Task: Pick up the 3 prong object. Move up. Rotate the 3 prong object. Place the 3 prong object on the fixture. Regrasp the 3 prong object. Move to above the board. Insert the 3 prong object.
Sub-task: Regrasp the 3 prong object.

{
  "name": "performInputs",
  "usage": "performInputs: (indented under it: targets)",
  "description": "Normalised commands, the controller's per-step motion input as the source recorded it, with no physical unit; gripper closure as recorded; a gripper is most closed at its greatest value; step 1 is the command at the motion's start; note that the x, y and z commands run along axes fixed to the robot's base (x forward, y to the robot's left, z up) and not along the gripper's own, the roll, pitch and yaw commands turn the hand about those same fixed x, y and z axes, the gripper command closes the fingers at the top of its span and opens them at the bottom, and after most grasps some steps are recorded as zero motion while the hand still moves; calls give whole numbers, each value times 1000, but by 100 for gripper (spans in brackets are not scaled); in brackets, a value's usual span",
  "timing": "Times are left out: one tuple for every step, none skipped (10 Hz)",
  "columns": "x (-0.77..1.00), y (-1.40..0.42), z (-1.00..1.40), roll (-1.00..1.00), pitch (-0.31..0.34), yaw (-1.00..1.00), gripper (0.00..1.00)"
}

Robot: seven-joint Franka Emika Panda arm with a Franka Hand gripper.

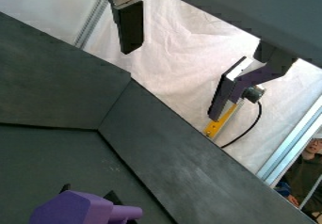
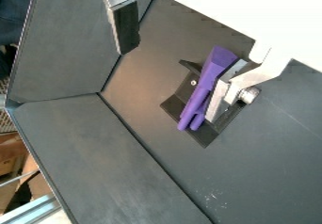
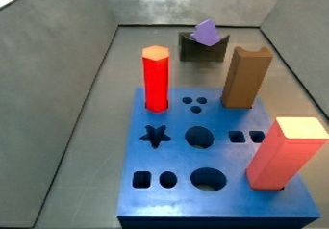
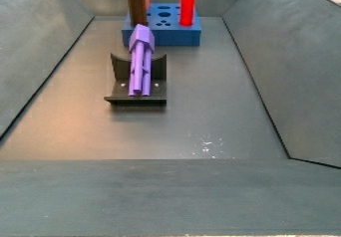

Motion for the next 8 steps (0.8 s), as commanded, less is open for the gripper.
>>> performInputs:
  targets:
    - [320, -49, -30, 131, 66, 86, 0]
    - [319, -49, -30, 129, 68, 87, 0]
    - [317, -48, -30, 128, 70, 88, 0]
    - [316, -48, -30, 127, 71, 89, 0]
    - [315, -47, -29, 126, 73, 90, 0]
    - [315, -47, -28, 125, 73, 90, 0]
    - [314, -47, -27, 125, 74, 91, 0]
    - [313, -47, -26, 124, 75, 91, 0]
